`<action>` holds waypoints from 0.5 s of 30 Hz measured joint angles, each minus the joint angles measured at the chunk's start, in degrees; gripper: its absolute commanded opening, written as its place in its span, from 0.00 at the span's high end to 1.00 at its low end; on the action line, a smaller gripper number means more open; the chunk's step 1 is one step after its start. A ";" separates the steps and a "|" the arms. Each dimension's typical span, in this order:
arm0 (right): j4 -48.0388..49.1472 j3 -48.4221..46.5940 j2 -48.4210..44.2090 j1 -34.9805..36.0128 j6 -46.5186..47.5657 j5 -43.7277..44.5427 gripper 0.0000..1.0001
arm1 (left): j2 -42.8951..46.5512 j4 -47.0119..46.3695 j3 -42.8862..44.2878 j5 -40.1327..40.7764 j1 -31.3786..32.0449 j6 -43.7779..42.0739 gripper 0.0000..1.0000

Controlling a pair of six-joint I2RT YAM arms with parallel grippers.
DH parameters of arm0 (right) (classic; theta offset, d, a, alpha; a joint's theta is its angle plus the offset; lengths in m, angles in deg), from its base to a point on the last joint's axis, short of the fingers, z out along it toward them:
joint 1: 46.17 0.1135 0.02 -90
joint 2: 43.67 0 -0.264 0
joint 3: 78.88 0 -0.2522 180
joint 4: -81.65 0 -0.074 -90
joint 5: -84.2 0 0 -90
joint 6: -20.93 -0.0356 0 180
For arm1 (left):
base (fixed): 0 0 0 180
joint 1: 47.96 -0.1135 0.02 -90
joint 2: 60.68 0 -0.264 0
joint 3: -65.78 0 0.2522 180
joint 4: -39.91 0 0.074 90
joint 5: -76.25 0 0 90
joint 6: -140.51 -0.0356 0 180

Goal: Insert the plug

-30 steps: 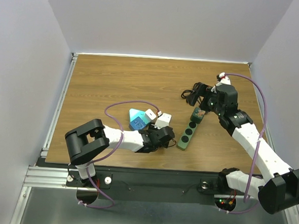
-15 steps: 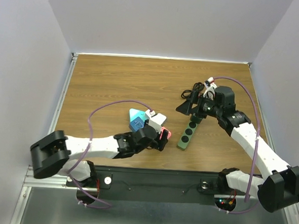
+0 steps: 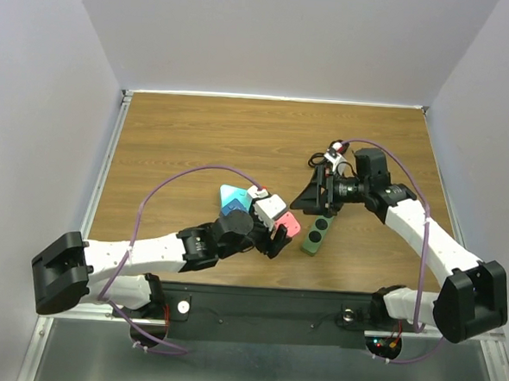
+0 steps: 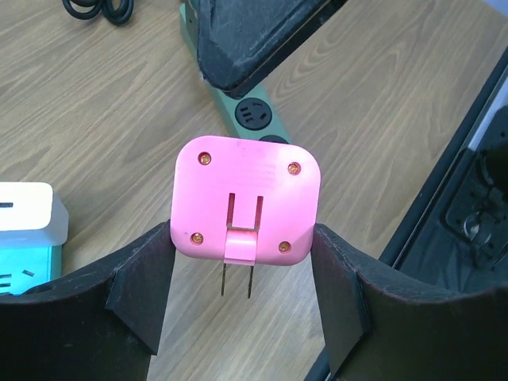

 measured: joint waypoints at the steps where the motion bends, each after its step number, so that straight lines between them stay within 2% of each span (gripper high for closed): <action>1: -0.24 0.00 0.44 0.00 0.02 -1.20 0.03 | -0.02 0.42 0.11 -0.33 0.00 -0.74 0.84; 15: -2.86 0.00 5.95 5.60 2.08 -3.93 0.06 | -1.53 1.42 1.88 -1.79 0.00 -4.13 0.85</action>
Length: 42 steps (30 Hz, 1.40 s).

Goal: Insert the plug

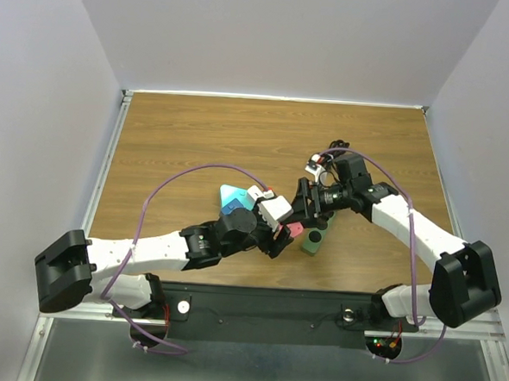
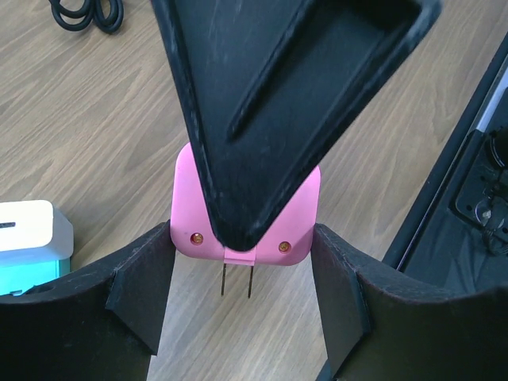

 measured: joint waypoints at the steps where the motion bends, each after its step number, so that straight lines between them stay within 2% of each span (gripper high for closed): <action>1: 0.00 0.00 0.20 0.35 0.11 0.02 0.07 | 0.00 0.00 0.00 0.00 0.00 -0.02 0.85; 4: 0.00 0.00 0.44 1.03 0.17 0.07 0.12 | 0.00 0.00 0.00 0.00 0.00 -0.17 0.85; 8: 0.02 0.00 0.44 1.73 0.28 0.11 0.35 | -0.04 -0.02 0.00 0.00 0.00 -0.17 0.85; 12: 0.13 0.00 0.44 2.64 0.15 0.22 0.45 | -0.04 -0.04 0.00 0.00 0.00 -0.17 0.85; 19: 2.21 0.76 0.44 3.39 -1.22 0.44 0.49 | -0.31 -0.68 0.00 0.00 0.00 -0.24 0.85; 22: 3.72 1.60 0.44 4.13 -2.16 0.52 0.54 | -0.61 -1.46 0.00 -0.02 0.00 -0.24 0.85; 24: 4.52 2.19 0.44 4.44 -2.62 0.52 0.69 | -0.68 -1.81 0.00 -0.02 0.00 -0.24 0.85; 25: 4.85 2.45 0.44 4.55 -2.91 0.98 0.80 | -0.68 -1.97 0.00 0.00 0.00 -0.22 0.85; 27: 5.09 2.99 0.48 4.46 -2.84 1.40 0.94 | -0.70 -2.19 0.00 -0.02 0.00 -0.17 0.82; 28: 5.40 3.34 0.48 4.39 -2.43 1.49 1.00 | -0.70 -2.03 0.00 -0.15 0.00 0.20 0.78; 29: 5.62 3.52 0.48 4.37 -1.95 1.44 1.00 | -0.70 -1.84 0.00 -0.20 0.00 0.57 0.73; 30: 5.64 3.52 0.48 4.39 -1.95 1.60 1.00 | -0.72 -1.77 0.00 -0.07 0.00 0.76 0.57; 32: 5.70 3.52 0.42 4.50 -2.27 2.10 1.00 | -0.72 -1.73 0.00 0.72 0.02 1.25 0.44; 34: 5.70 3.34 0.42 4.72 -2.43 2.95 1.00 | -0.72 -1.62 0.00 1.38 0.09 1.90 0.25; 35: 5.68 3.23 0.42 4.74 -2.45 3.15 1.00 | -0.68 -1.62 -0.02 1.60 0.11 2.21 0.18; 36: 5.62 2.93 0.42 4.63 -2.47 3.52 1.00 | -0.31 -1.57 -0.09 2.01 0.11 2.86 0.05; 37: 5.62 2.58 0.42 4.59 -2.58 4.00 1.00 | 0.09 -1.51 -0.24 2.51 0.09 3.65 0.01; 42: 5.51 -1.86 0.44 0.22 -2.27 5.51 1.00 | 8.98 -1.70 -4.37 3.10 -1.88 7.85 0.01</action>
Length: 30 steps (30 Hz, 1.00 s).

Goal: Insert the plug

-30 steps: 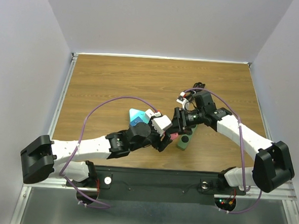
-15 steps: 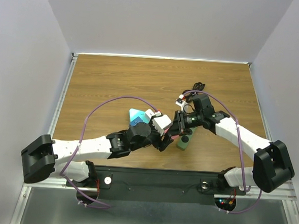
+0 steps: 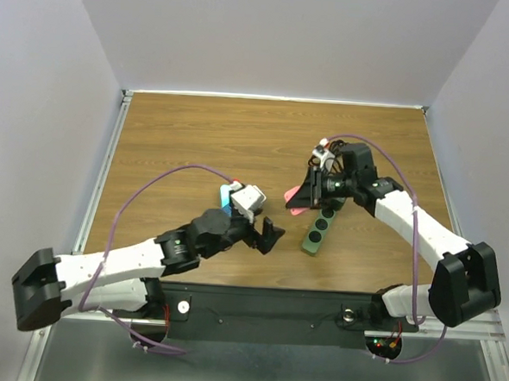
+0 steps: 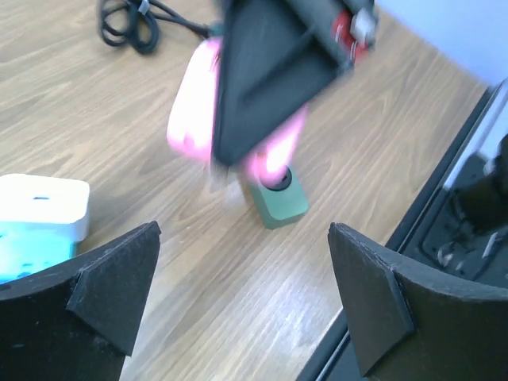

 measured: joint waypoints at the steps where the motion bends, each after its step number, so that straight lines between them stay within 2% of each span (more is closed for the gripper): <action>1: 0.11 -1.20 0.00 -1.18 0.31 0.02 1.00 | 1.95 0.02 -1.01 -0.09 -0.74 0.66 0.01; 7: 0.63 -4.50 0.00 -3.52 1.62 0.09 1.00 | 15.89 -0.85 -8.66 -6.29 -9.46 6.43 0.01; 9: 0.61 -4.59 -0.02 -3.52 2.05 -0.24 1.00 | 18.38 -1.95 -10.27 -9.66 -12.35 7.85 0.01; 12: 0.55 -4.59 -0.13 -3.52 2.67 0.02 1.00 | 17.20 -3.65 -10.56 -13.55 -15.06 8.90 0.01; 16: -3.39 -5.77 -2.03 -3.52 5.07 5.07 1.00 | 10.64 -5.33 -9.77 -15.69 -16.26 9.81 0.03; 22: -13.25 -9.79 -6.38 -3.52 8.35 18.38 1.00 | -3.74 -5.92 -5.60 -17.57 -16.50 10.56 0.07; 30: -23.19 -5.16 -10.82 -3.52 6.40 32.63 1.00 | -21.92 -11.52 3.89 -22.10 -14.23 9.68 0.08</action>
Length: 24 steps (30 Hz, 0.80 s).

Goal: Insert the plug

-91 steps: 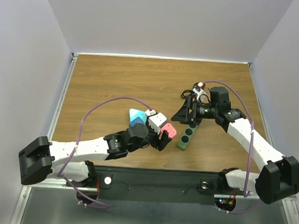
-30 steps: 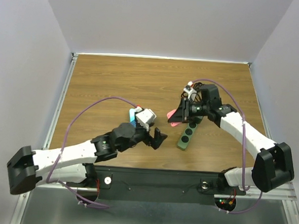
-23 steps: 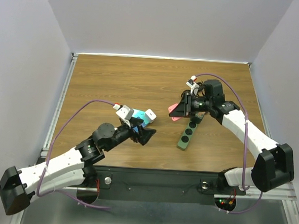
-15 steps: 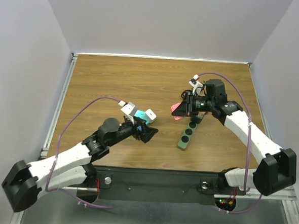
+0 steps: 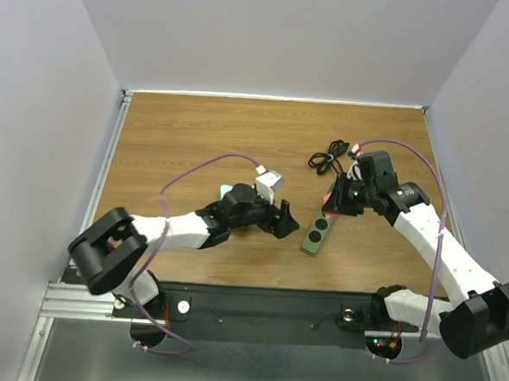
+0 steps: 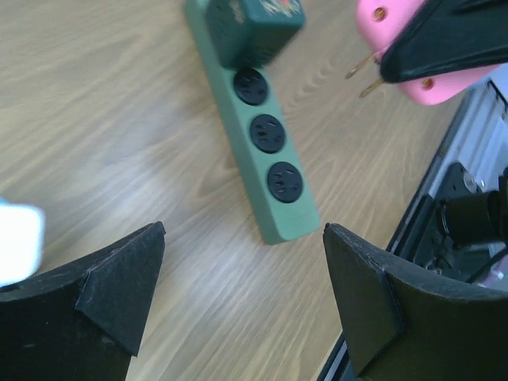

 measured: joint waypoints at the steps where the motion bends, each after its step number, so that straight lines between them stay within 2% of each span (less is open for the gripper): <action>1: -0.94 0.79 -0.22 0.00 -0.42 1.42 1.00 | -2.14 -0.94 0.81 -0.68 0.57 -0.07 0.09; 5: -3.69 2.60 -0.61 -0.02 -2.27 7.54 1.00 | -12.26 -3.32 4.37 -4.50 2.93 -0.09 0.09; 10: -4.85 4.28 -0.74 -0.39 -4.98 16.57 1.00 | -19.71 -4.35 7.52 -8.11 3.76 -0.59 0.09; 18: -5.29 4.96 3.54 -2.64 -6.99 27.30 1.00 | -22.43 -5.38 10.67 -11.17 3.74 -0.96 0.09; 24: -2.03 4.87 10.23 -5.29 -5.60 30.60 1.00 | -24.09 -6.56 11.61 -13.03 3.74 -1.07 0.09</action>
